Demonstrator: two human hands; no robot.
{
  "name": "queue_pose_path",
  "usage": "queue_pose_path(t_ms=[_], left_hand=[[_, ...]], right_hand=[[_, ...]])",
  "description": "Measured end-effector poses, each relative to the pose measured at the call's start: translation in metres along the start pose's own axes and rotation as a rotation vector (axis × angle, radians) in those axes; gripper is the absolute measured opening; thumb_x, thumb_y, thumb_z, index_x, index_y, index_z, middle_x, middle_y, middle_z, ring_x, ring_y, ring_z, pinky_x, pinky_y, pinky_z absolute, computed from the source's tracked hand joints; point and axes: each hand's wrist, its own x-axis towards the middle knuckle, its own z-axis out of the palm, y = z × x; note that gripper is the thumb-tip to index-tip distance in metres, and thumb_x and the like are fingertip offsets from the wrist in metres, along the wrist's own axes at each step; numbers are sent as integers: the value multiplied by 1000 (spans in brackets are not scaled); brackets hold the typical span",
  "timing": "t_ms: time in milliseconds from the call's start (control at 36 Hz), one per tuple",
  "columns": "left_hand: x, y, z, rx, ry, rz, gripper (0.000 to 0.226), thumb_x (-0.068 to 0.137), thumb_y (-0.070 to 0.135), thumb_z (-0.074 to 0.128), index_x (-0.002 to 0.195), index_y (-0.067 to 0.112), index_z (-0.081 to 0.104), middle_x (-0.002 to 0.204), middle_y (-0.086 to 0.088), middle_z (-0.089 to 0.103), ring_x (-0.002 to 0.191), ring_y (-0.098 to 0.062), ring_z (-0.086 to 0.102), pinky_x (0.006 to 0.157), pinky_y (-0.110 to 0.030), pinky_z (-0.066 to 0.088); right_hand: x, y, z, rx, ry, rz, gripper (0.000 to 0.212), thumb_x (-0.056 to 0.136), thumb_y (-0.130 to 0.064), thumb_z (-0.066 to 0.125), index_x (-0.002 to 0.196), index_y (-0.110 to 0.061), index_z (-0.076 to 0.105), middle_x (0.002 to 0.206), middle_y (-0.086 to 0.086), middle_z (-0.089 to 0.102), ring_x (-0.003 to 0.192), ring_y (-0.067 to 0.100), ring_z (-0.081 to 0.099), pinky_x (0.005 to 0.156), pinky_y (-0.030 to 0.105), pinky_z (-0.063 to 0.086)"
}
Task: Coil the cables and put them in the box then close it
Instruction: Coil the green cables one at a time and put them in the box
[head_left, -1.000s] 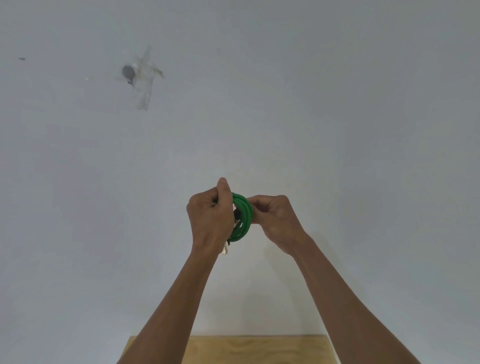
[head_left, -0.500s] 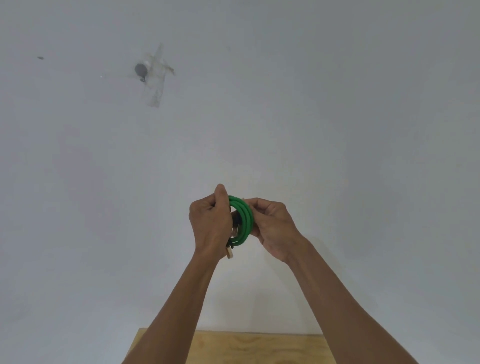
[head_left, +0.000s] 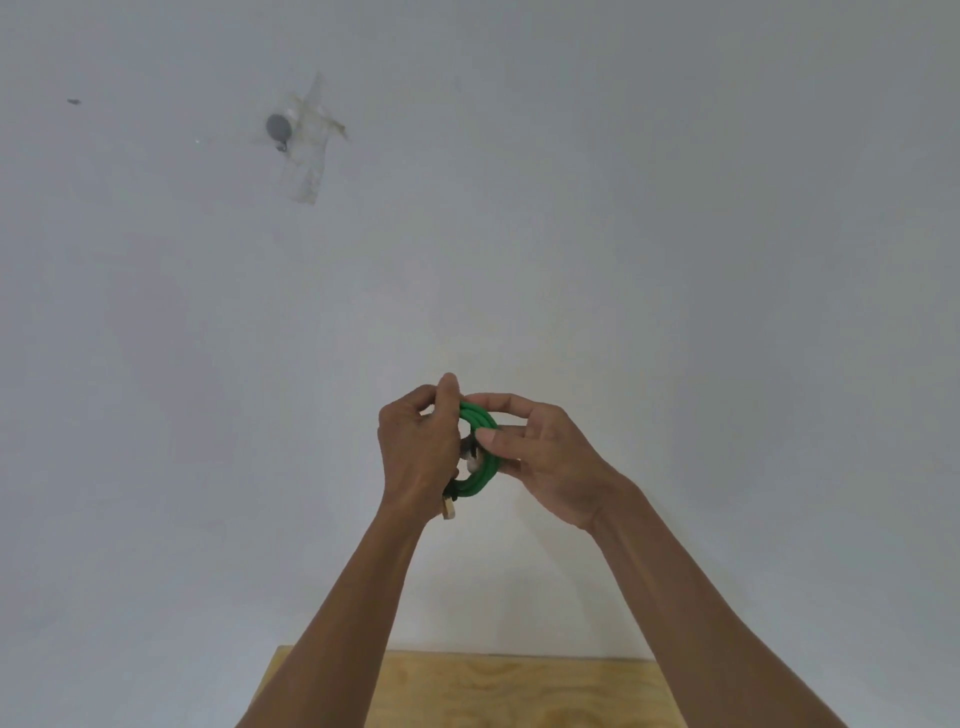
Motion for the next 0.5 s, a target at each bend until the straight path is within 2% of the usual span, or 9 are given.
queue_pose_path(t_ms=[83,167,222,278,361,417,500], left_hand=[[-1,6,0,3,-70,62,45,96,43,62,64,12,70,43,3,48,42,-13,44,47,-23,42],[-1,4,-3,34,-80,74,54,93,46,65,59,4,65,43,-2,40,42,-14,39,48,-23,40],[-1,-3,-7,63,-67,54,67,91,50,65,61,-8,54,48,-9,32,46,-20,35,50,-29,39],[-3,-7,-10,72,-62,14,74,90,54,65,64,-12,44,51,-11,28,48,-22,32,49,-29,38],[-5,-8,-12,75,-59,-80,69,92,54,63,55,0,40,43,-1,28,42,-17,31,46,-23,38],[-5,-7,-11,69,-68,-139,65,93,53,61,51,8,40,38,5,27,37,-15,31,41,-20,36],[-3,-8,-11,76,-99,-171,69,92,57,59,39,15,43,36,4,33,35,-16,33,47,-27,37]], right_hand=[[-1,5,1,229,-40,25,41,91,2,55,132,-5,56,85,13,65,83,23,61,89,37,51],[-3,14,2,309,-97,24,57,75,0,61,131,-7,52,88,14,59,87,23,58,94,46,46],[-7,19,2,140,-114,-4,65,75,6,65,134,-10,44,92,15,59,91,23,58,93,42,50],[-11,22,2,-107,-82,-36,72,77,11,66,136,-20,38,95,20,59,93,21,60,87,35,53],[-15,24,5,-243,-82,-77,80,73,14,74,134,-26,41,100,21,59,94,22,62,81,36,57],[-14,28,11,-315,-36,-136,70,71,7,82,126,-24,52,99,9,64,94,25,64,81,44,60],[-10,38,17,-414,185,-238,39,79,-10,82,112,-24,67,93,-6,70,90,20,69,80,47,61]])
